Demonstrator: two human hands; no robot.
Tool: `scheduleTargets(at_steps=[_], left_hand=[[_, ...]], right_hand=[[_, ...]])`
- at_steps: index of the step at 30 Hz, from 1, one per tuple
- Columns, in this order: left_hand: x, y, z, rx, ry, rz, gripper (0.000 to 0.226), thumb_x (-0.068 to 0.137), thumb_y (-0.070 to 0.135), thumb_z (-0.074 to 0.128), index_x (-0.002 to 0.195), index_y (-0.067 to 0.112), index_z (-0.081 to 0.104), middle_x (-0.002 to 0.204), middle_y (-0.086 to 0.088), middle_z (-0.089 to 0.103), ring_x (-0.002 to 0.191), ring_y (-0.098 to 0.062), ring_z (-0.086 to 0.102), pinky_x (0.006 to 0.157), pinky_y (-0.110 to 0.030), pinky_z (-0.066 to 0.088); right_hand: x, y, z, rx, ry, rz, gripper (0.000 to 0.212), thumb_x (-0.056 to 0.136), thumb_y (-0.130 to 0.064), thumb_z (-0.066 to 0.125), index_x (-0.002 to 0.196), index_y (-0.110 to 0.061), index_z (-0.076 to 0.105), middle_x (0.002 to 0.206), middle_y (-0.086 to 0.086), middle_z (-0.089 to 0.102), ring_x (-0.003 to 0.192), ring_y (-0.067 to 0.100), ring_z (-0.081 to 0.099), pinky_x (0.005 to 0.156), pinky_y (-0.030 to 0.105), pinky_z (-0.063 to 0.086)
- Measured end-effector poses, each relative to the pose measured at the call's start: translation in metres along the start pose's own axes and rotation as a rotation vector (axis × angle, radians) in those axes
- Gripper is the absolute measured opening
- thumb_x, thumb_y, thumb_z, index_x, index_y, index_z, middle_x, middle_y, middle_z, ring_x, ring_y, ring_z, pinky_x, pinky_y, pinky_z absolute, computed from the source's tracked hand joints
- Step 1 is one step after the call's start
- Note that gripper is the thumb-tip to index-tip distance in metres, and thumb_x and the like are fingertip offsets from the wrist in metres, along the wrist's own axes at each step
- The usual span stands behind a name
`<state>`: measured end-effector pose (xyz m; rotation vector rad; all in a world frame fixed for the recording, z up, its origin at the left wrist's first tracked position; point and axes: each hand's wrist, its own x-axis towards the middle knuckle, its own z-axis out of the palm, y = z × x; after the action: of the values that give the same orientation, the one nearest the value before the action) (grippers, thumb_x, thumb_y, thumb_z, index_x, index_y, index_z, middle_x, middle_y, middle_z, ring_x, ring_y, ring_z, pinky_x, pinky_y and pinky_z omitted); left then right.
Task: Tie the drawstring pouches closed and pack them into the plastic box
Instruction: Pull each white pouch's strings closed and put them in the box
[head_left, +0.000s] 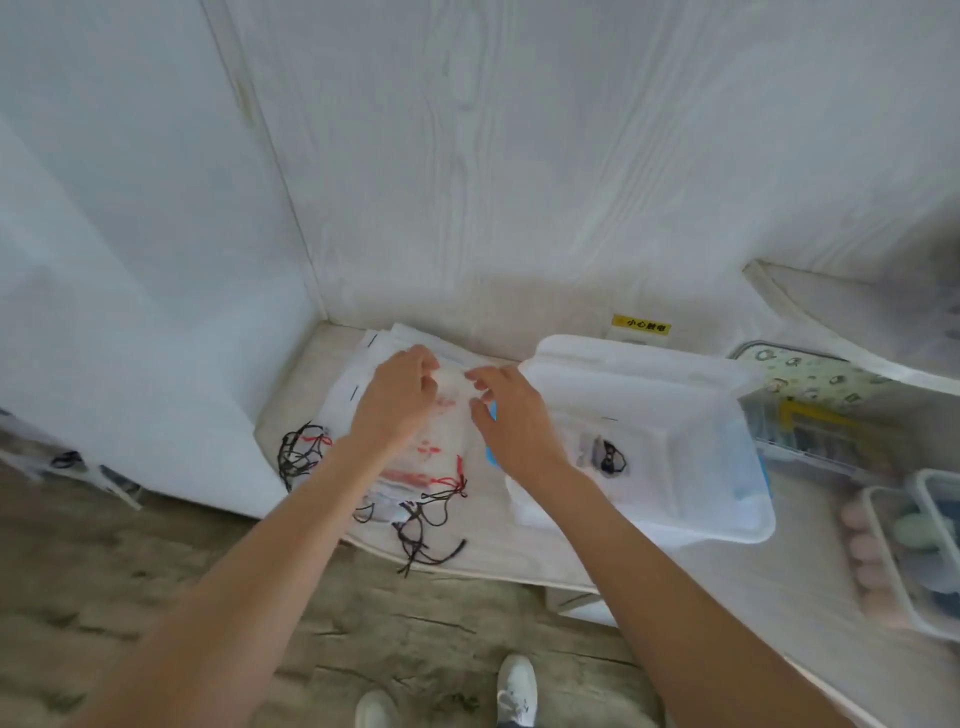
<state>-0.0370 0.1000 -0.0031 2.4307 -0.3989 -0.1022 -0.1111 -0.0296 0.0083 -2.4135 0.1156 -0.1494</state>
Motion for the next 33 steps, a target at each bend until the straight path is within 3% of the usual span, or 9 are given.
scheduleTargets(at_steps=[2, 6, 9, 11, 14, 18, 23, 27, 33], left_hand=[[-0.004, -0.031, -0.005, 0.061, -0.081, 0.005, 0.029, 0.094, 0.006, 0.036, 0.117, 0.007, 0.054, 0.112, -0.011, 0.062, 0.095, -0.022, 0.059, 0.080, -0.032, 0.048], [-0.015, -0.076, -0.005, 0.226, -0.315, 0.045, 0.032, 0.099, 0.010, 0.032, 0.124, 0.009, 0.052, 0.106, -0.011, 0.062, 0.076, -0.016, 0.056, 0.067, -0.027, 0.047], [-0.018, -0.099, -0.007, 0.289, -0.493, 0.057, 0.034, 0.100, 0.014, 0.033, 0.131, 0.012, 0.046, 0.119, -0.014, 0.058, 0.094, -0.024, 0.060, 0.081, -0.037, 0.051], [-0.018, -0.109, -0.009, 0.293, -0.561, 0.059, 0.036, 0.100, 0.017, 0.035, 0.134, 0.010, 0.044, 0.127, -0.013, 0.054, 0.107, -0.025, 0.058, 0.088, -0.034, 0.047], [-0.018, -0.116, -0.009, 0.258, -0.565, 0.076, 0.036, 0.100, 0.018, 0.038, 0.134, 0.008, 0.045, 0.130, -0.011, 0.055, 0.108, -0.022, 0.059, 0.088, -0.028, 0.046], [-0.014, -0.118, -0.017, 0.195, -0.491, 0.129, 0.037, 0.095, 0.020, 0.050, 0.131, 0.008, 0.047, 0.127, -0.008, 0.056, 0.112, -0.020, 0.057, 0.094, -0.029, 0.045], [-0.003, -0.114, -0.036, 0.062, -0.183, 0.204, 0.024, 0.091, 0.013, 0.056, 0.115, 0.007, 0.059, 0.106, -0.007, 0.065, 0.089, -0.013, 0.059, 0.076, -0.016, 0.041], [0.002, -0.108, -0.049, -0.134, 0.061, 0.085, 0.016, 0.089, 0.012, 0.060, 0.102, 0.004, 0.066, 0.092, -0.006, 0.069, 0.072, -0.009, 0.058, 0.068, -0.002, 0.039], [0.001, -0.095, -0.061, -0.398, 0.181, -0.014, 0.006, 0.080, 0.011, 0.069, 0.085, 0.009, 0.073, 0.080, 0.001, 0.071, 0.068, -0.001, 0.061, 0.073, -0.006, 0.041]], right_hand=[[0.003, -0.013, 0.030, -0.068, -0.116, -0.010, 0.034, 0.095, -0.012, 0.045, 0.128, -0.012, 0.050, 0.127, 0.007, 0.049, 0.113, 0.021, 0.052, 0.093, 0.030, 0.042], [0.007, -0.010, 0.076, -0.259, -0.424, 0.151, 0.037, 0.100, -0.021, 0.036, 0.136, -0.017, 0.043, 0.134, 0.010, 0.050, 0.121, 0.026, 0.048, 0.099, 0.039, 0.041], [0.007, -0.002, 0.100, -0.286, -0.556, 0.253, 0.037, 0.099, -0.020, 0.041, 0.136, -0.017, 0.044, 0.136, 0.007, 0.050, 0.121, 0.024, 0.049, 0.097, 0.035, 0.043], [0.008, 0.000, 0.112, -0.356, -0.591, 0.281, 0.034, 0.097, -0.014, 0.044, 0.130, -0.017, 0.052, 0.130, 0.005, 0.054, 0.115, 0.023, 0.053, 0.091, 0.033, 0.046], [0.010, 0.003, 0.121, -0.403, -0.488, 0.317, 0.029, 0.095, -0.009, 0.044, 0.116, -0.018, 0.062, 0.116, 0.007, 0.060, 0.104, 0.025, 0.058, 0.086, 0.035, 0.049], [0.014, 0.006, 0.115, -0.251, -0.223, 0.328, 0.025, 0.097, -0.013, 0.044, 0.109, -0.017, 0.065, 0.108, 0.008, 0.063, 0.097, 0.025, 0.059, 0.084, 0.034, 0.048], [0.016, -0.013, 0.090, 0.194, 0.088, 0.315, 0.013, 0.091, -0.016, 0.058, 0.096, -0.014, 0.069, 0.083, -0.008, 0.064, 0.071, 0.002, 0.055, 0.061, 0.006, 0.041], [0.020, -0.024, 0.078, 0.383, 0.145, 0.352, 0.006, 0.088, -0.022, 0.062, 0.087, -0.021, 0.068, 0.073, -0.014, 0.063, 0.065, 0.001, 0.055, 0.061, 0.019, 0.047], [0.020, -0.029, 0.063, 0.723, 0.233, 0.451, 0.005, 0.084, -0.009, 0.066, 0.087, -0.008, 0.070, 0.079, -0.001, 0.067, 0.071, 0.007, 0.059, 0.065, 0.008, 0.046]])
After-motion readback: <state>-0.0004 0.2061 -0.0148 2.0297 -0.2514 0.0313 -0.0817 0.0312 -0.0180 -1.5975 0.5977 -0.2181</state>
